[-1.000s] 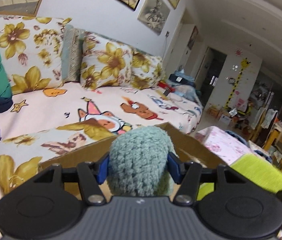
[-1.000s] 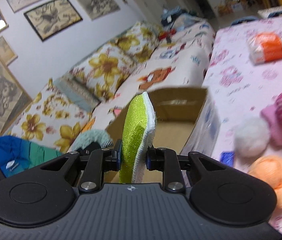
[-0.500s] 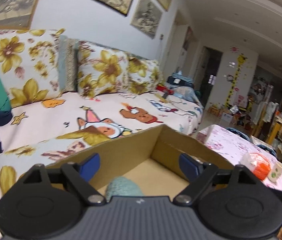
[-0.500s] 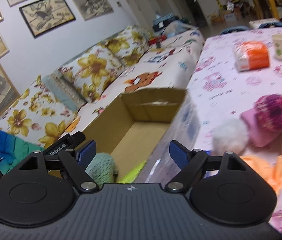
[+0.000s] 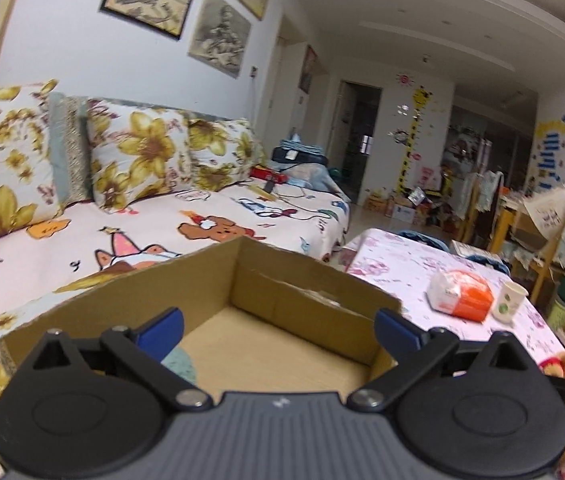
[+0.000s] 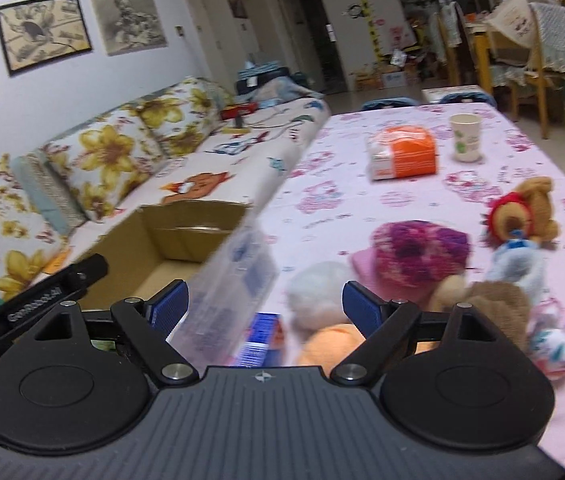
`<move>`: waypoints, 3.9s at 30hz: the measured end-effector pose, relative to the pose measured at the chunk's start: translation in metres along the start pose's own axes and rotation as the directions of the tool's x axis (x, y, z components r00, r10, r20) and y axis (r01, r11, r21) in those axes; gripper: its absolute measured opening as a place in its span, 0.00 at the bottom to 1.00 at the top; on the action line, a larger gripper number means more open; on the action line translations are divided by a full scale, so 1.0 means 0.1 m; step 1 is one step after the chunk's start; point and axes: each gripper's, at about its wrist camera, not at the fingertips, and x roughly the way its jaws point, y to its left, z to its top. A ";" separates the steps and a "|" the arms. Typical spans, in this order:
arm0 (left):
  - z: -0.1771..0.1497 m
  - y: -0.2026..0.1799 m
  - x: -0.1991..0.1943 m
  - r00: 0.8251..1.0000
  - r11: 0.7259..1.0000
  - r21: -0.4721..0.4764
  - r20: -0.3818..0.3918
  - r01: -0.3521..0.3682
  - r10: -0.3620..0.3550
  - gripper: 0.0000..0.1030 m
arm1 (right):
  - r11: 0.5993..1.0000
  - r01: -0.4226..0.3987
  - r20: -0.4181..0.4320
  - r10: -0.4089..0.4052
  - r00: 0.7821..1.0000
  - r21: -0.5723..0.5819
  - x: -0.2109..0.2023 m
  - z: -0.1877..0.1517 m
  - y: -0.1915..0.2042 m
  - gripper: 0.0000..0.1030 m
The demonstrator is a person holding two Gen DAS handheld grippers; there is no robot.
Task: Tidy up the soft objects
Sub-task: 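Move the left tool to the floral cloth bundle while the right tool approaches the teddy bear, then grasp the white floral cloth bundle with the left tool while the right tool grasps the brown teddy bear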
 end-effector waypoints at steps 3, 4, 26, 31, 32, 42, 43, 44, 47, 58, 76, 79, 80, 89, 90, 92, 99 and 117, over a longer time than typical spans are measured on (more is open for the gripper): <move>-0.02 -0.08 -0.03 1.000 0.999 0.037 0.018 0.002 -0.002 0.99 | 0.999 0.053 -0.003 -0.052 0.999 0.003 -0.01 -0.01 -0.07 1.00; -0.03 -0.11 -0.04 1.000 0.999 0.045 0.022 0.007 -0.008 0.99 | 0.997 0.071 -0.004 -0.071 0.997 0.003 -0.02 -0.02 -0.10 1.00; -0.21 -0.65 -0.13 0.991 0.973 0.197 0.035 0.119 -0.128 0.99 | 0.979 0.204 0.060 -0.203 0.977 -0.008 -0.20 -0.04 -0.41 1.00; -0.29 -0.78 -0.12 0.989 0.962 0.236 0.018 0.139 -0.147 0.99 | 0.974 0.228 0.077 -0.227 0.971 -0.005 -0.27 -0.03 -0.51 1.00; -0.31 -0.80 -0.13 0.988 0.959 0.244 0.015 0.143 -0.151 0.99 | 0.972 0.234 0.081 -0.233 0.969 -0.004 -0.29 -0.03 -0.53 1.00; -0.47 -1.08 -0.18 0.981 0.922 0.340 -0.008 0.187 -0.196 0.99 | 0.962 0.274 0.091 -0.274 0.957 0.019 -0.41 -0.02 -0.78 1.00; -0.49 -1.10 -0.19 0.980 0.917 0.350 -0.010 0.192 -0.201 0.99 | 0.960 0.278 0.092 -0.278 0.956 0.020 -0.42 -0.03 -0.80 1.00; -0.52 -1.13 -0.20 0.979 0.913 0.358 -0.012 0.196 -0.205 0.99 | 0.959 0.283 0.093 -0.283 0.955 0.021 -0.44 -0.03 -0.83 1.00; -0.57 -1.21 -0.23 0.976 0.900 0.382 -0.021 0.209 -0.218 0.99 | 0.956 0.293 0.094 -0.294 0.951 0.025 -0.47 -0.03 -0.90 1.00; -0.73 -1.45 -0.29 0.966 0.856 0.453 -0.058 0.249 -0.251 0.99 | 0.946 0.322 0.090 -0.325 0.941 0.043 -0.57 -0.06 -1.05 1.00; -0.98 -1.78 -0.42 0.947 0.787 0.531 -0.110 0.314 -0.303 0.99 | 0.928 0.369 0.077 -0.373 0.925 0.056 -0.62 -0.10 -1.23 1.00; -1.03 -1.83 -0.45 0.942 0.773 0.544 -0.121 0.327 -0.314 0.99 | 0.924 0.378 0.077 -0.381 0.921 0.056 -0.62 -0.10 -1.27 1.00; -1.04 -1.84 -0.45 0.940 0.769 0.547 -0.125 0.331 -0.316 0.99 | 0.923 0.381 0.077 -0.384 0.920 0.056 -0.62 -0.09 -1.28 1.00; -1.17 -1.99 -0.54 0.923 0.726 0.576 -0.157 0.375 -0.352 0.99 | 0.919 0.391 0.063 -0.394 0.917 0.060 -0.57 -0.08 -1.44 1.00; -1.19 -2.01 -0.55 0.920 0.721 0.578 -0.161 0.382 -0.358 0.99 | 0.919 0.388 0.056 -0.392 0.918 0.073 -0.57 -0.06 -1.50 1.00; -1.22 -2.05 -0.59 0.912 0.706 0.585 -0.171 0.398 -0.372 0.99 | 0.918 0.382 0.040 -0.387 0.921 0.105 -0.58 -0.03 -1.64 1.00; -1.36 -2.24 -0.66 0.887 0.655 0.608 -0.214 0.448 -0.409 0.99 | 0.923 0.329 0.011 -0.337 0.941 0.198 -0.54 0.04 -2.21 1.00; -1.46 -2.84 -0.46 0.811 0.627 0.515 -0.345 0.585 -0.473 0.83 | 0.955 0.183 0.027 -0.195 0.981 0.233 -0.04 0.30 -2.71 1.00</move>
